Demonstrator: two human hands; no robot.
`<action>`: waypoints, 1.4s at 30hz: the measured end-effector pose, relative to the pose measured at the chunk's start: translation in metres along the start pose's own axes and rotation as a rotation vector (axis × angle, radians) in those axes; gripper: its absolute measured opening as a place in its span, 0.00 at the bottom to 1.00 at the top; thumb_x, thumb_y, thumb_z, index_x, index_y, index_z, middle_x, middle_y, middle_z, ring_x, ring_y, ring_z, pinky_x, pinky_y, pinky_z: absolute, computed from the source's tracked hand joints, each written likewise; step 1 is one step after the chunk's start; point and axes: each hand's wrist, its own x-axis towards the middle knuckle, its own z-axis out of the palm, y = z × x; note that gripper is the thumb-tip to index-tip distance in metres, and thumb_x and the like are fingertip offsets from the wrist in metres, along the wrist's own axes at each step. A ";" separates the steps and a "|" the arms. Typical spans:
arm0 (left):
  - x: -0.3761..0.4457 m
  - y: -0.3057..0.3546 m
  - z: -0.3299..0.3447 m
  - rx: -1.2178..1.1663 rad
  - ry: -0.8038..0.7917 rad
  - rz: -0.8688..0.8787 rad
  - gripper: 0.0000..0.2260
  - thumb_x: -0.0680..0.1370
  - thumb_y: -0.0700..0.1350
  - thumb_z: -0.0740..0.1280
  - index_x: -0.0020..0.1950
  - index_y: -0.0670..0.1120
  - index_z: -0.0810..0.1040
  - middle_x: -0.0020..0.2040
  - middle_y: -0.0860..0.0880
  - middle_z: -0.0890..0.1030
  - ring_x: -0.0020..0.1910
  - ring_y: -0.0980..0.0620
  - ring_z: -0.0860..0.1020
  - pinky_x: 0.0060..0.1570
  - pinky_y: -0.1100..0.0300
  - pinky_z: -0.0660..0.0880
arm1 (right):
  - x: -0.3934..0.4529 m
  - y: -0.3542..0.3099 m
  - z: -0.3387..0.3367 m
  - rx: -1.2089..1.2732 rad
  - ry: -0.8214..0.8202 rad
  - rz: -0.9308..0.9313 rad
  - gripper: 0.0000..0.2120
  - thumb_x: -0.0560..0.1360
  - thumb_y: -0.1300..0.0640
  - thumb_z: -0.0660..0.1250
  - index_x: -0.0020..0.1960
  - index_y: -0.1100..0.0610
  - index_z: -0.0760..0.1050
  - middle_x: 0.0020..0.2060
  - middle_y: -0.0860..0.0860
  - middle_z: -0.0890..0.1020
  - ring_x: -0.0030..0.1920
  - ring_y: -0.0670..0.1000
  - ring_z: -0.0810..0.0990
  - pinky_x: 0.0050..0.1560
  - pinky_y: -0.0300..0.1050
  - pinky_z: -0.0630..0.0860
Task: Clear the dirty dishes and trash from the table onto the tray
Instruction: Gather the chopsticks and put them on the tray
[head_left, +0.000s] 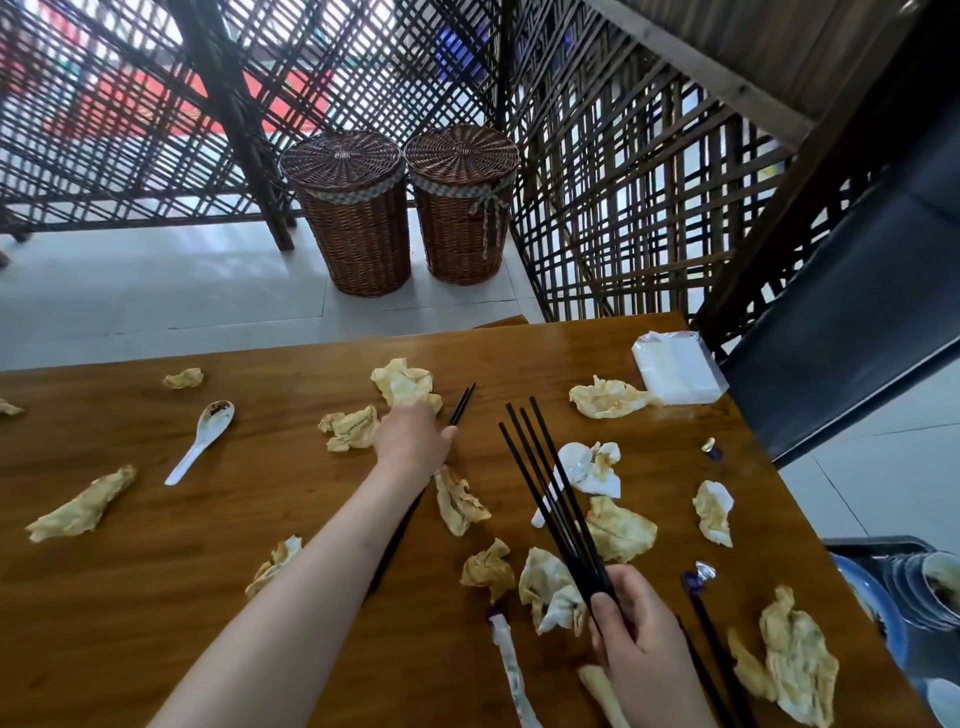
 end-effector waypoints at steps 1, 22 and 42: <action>0.004 0.002 0.002 0.014 0.006 0.000 0.13 0.74 0.55 0.69 0.43 0.44 0.77 0.38 0.48 0.77 0.37 0.49 0.76 0.31 0.59 0.71 | 0.002 -0.001 0.000 0.003 0.004 0.003 0.08 0.79 0.60 0.59 0.46 0.49 0.73 0.26 0.48 0.77 0.27 0.44 0.73 0.33 0.41 0.68; 0.031 0.012 0.010 -0.173 -0.189 -0.193 0.10 0.68 0.41 0.75 0.40 0.43 0.74 0.39 0.46 0.74 0.42 0.47 0.76 0.34 0.59 0.71 | 0.016 -0.008 0.005 0.001 0.023 0.018 0.08 0.79 0.60 0.60 0.46 0.49 0.74 0.28 0.46 0.77 0.28 0.43 0.74 0.32 0.41 0.70; 0.022 0.018 0.013 -0.045 -0.085 -0.097 0.10 0.74 0.35 0.64 0.55 0.38 0.74 0.52 0.39 0.75 0.52 0.39 0.75 0.42 0.54 0.70 | 0.013 -0.009 0.006 0.027 0.044 -0.021 0.08 0.79 0.56 0.59 0.46 0.44 0.72 0.34 0.39 0.79 0.32 0.41 0.76 0.29 0.35 0.71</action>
